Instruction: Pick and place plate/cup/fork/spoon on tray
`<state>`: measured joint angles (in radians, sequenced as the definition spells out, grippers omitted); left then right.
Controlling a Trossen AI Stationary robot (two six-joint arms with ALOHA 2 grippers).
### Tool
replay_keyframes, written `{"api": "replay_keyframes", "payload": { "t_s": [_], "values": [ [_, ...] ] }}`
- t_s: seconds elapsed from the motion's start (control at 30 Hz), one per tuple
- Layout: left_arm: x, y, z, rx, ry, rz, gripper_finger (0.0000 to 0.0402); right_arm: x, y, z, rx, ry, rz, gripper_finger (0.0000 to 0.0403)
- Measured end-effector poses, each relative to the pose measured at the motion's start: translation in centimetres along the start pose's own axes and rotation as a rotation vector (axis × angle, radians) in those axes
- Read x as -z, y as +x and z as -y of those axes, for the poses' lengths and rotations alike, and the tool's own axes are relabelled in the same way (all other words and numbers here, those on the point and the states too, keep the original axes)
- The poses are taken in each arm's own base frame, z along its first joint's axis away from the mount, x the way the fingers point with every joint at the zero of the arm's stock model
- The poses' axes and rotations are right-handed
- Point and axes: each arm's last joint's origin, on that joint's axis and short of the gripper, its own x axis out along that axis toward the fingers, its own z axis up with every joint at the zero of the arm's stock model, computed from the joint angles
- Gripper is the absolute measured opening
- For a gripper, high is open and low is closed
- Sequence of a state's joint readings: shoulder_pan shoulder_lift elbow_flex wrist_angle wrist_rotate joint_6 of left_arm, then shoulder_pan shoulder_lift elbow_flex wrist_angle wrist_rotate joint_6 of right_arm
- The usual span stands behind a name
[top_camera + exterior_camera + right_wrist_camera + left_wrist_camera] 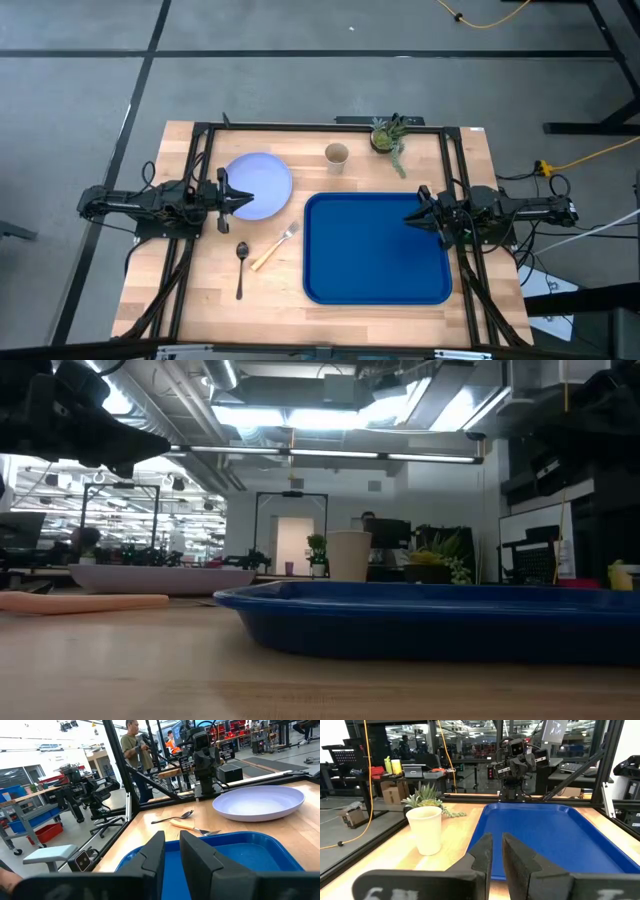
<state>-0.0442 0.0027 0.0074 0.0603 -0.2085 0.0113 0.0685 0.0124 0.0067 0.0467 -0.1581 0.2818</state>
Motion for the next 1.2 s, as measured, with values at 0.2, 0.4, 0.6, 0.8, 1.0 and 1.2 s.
{"api": "replay_keyframes", "payload": {
  "t_s": [0.2,0.4,0.6,0.8,1.0,1.2],
  "values": [
    [0.0,0.0,0.0,0.000,0.000,0.000,0.0034,0.0,0.0,0.0,0.000,0.000,0.000,0.0065],
    [0.0,0.0,0.0,0.000,0.000,0.000,0.0034,0.0,0.0,0.0,0.000,0.001,0.000,0.0065],
    [0.0,0.0,0.0,0.000,0.000,0.000,0.0034,-0.1,0.0,0.0,0.003,-0.002,0.008,0.0065],
    [0.0,0.0,0.0,0.000,0.000,0.000,0.0034,-0.1,0.0,0.0,0.006,0.013,0.009,0.0065],
    [0.0,0.0,0.0,-0.014,0.024,0.001,0.0034,-0.1,0.0,0.0,0.006,0.079,0.009,0.0065],
    [-1.1,-0.1,0.0,0.015,-0.157,0.111,0.0034,-0.1,0.0,0.0,0.007,0.068,0.010,0.0065]
  ]
}}
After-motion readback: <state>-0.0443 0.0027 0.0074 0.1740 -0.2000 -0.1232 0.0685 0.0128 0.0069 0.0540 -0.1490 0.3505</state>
